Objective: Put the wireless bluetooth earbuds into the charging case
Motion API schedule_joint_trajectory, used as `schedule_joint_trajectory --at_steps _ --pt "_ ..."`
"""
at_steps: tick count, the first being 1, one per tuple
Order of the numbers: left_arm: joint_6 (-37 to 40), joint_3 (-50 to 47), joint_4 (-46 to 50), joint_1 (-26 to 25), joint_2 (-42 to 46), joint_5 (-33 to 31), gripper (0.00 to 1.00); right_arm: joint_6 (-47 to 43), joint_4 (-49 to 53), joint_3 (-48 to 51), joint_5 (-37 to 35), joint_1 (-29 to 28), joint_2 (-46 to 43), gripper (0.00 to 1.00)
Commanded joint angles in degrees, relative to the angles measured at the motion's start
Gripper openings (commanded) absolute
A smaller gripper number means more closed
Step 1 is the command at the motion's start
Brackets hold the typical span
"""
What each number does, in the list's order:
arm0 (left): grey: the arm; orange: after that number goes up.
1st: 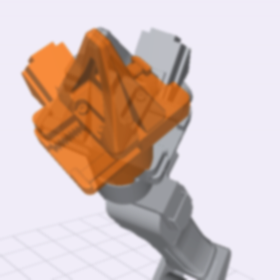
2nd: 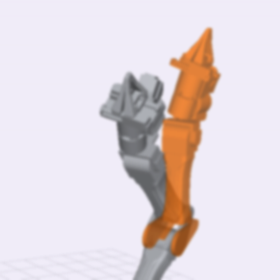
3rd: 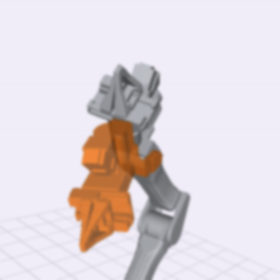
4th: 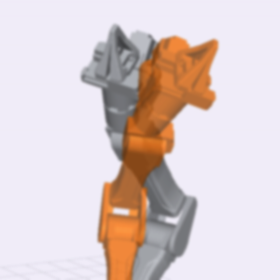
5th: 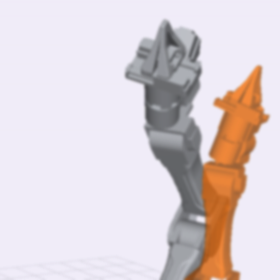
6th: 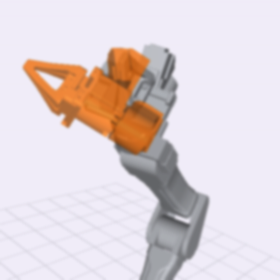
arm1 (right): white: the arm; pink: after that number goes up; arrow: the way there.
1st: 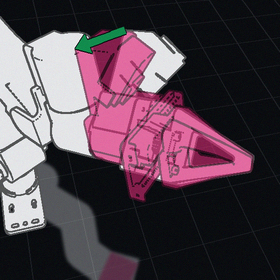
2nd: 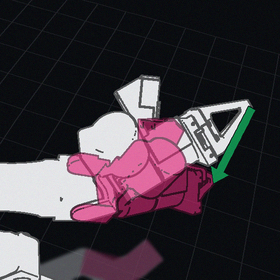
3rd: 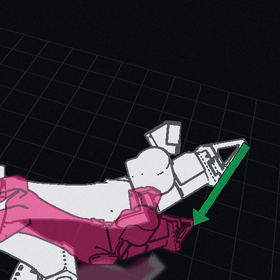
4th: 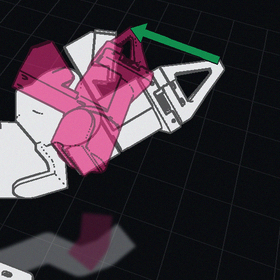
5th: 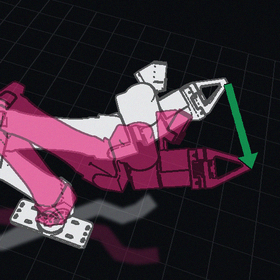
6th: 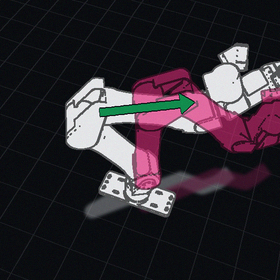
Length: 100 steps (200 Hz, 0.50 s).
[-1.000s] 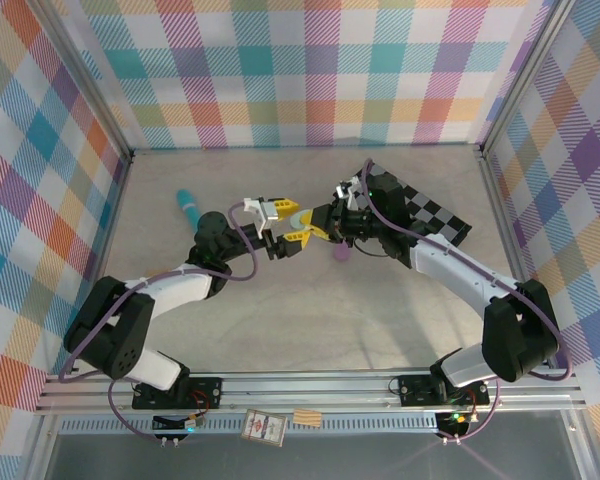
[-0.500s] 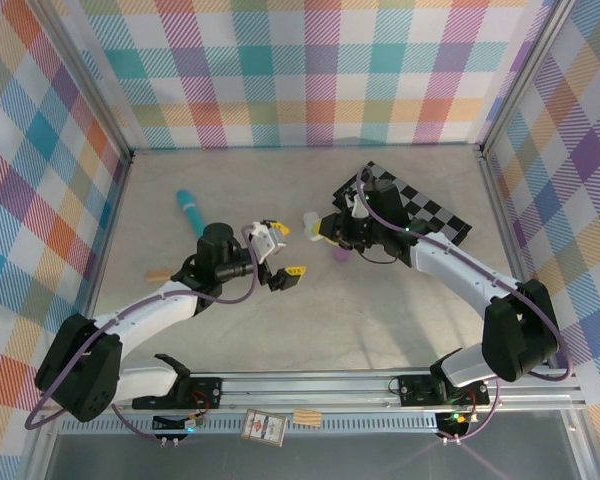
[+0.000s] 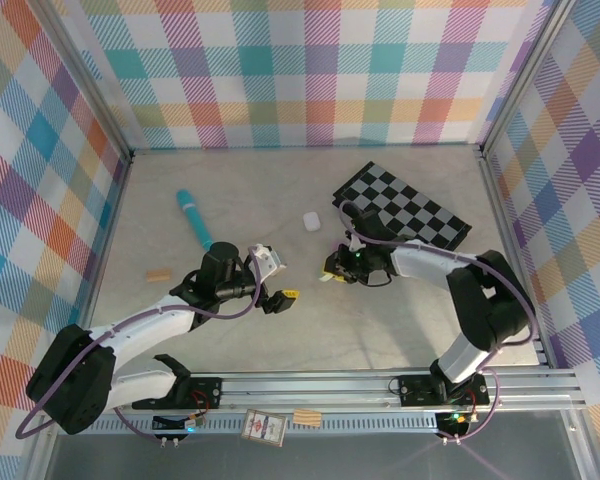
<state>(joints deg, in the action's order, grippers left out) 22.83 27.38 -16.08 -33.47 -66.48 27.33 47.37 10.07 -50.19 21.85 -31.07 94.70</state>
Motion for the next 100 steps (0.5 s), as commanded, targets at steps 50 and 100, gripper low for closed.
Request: schedule_joint_trajectory --at_steps 50,100 --pt "-1.10 -1.26 -2.65 -0.19 1.24 -6.45 1.00 -4.22 2.93 -0.42 -7.38 -1.20 -1.87 0.53" --pt "-6.65 -4.04 -7.38 3.35 5.97 -22.08 1.00 -16.99 13.60 -4.16 -26.00 -1.02 -11.82 0.96"
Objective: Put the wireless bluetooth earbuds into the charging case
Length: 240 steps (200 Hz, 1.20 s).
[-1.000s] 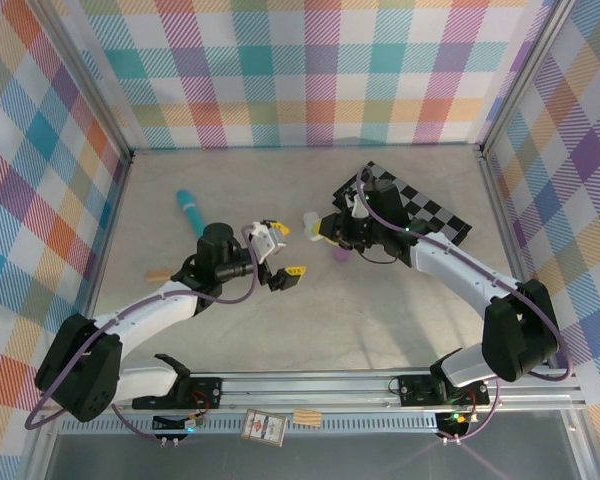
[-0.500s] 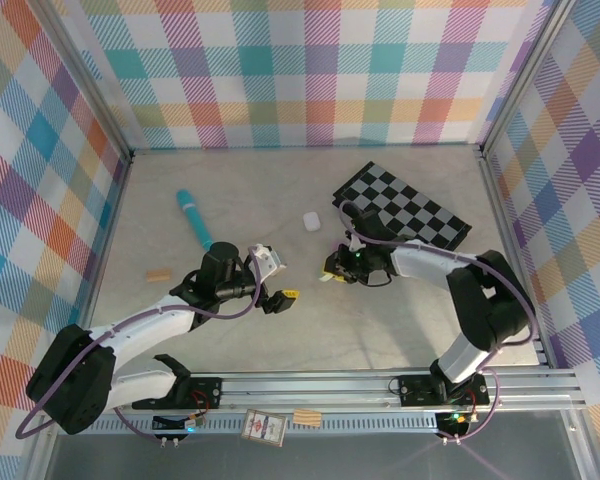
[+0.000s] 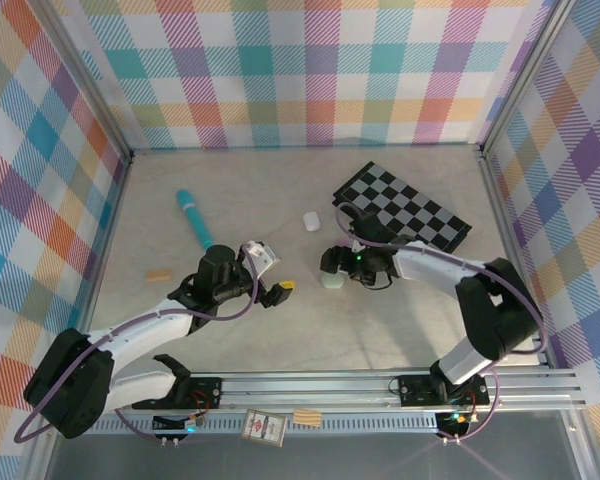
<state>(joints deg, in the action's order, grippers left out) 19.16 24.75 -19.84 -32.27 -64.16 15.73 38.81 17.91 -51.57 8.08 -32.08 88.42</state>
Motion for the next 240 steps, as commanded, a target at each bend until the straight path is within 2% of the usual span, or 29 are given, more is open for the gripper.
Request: schedule_joint_trajectory --at_steps 1,20,36,66,106,123,139,150,190,203,240 --pt "-3.02 -1.44 -3.54 2.27 3.80 -10.86 1.00 -8.81 5.74 -2.77 -12.79 -0.01 -5.67 0.97" --pt "-4.58 -3.26 -3.43 5.70 6.32 -17.92 1.00 -15.51 3.65 -1.24 -23.25 0.26 -10.55 0.99" --pt "-6.08 -5.85 -5.82 9.62 7.80 -21.83 1.00 -23.25 -5.10 3.24 -31.64 1.00 -14.68 0.99" --pt "-7.09 -9.61 -12.68 16.54 5.33 -26.16 1.00 -36.27 -24.88 14.50 -38.75 5.28 -18.87 0.99" --pt "-8.59 -10.18 -23.73 22.23 -6.54 -23.92 1.00 -43.86 -47.04 26.90 -33.60 14.08 -17.15 0.99" --pt "-10.32 -8.22 -26.99 24.05 -10.95 -23.35 1.00 -41.37 -53.35 29.91 -27.36 19.76 -15.95 0.99" --pt "-13.13 -4.65 -23.98 25.54 -14.09 -21.29 1.00 -40.31 -58.97 30.82 -23.27 23.54 -12.83 0.99" --pt "-14.34 -4.66 -28.98 26.02 -17.24 -20.46 1.00 -40.32 -62.21 30.75 -22.31 25.14 -10.02 0.99" --pt "-15.11 -1.77 -31.08 27.30 -26.50 -19.44 1.00 -37.75 -68.63 29.27 -15.14 29.37 0.08 0.99" --pt "-16.39 -0.72 -28.12 28.41 -26.13 -18.17 1.00 -36.94 -66.14 28.60 -13.20 30.58 -0.56 0.99" --pt "-17.03 -0.56 -28.40 28.93 -26.45 -18.41 1.00 -36.94 -66.61 28.59 -12.67 30.96 -0.34 0.99"
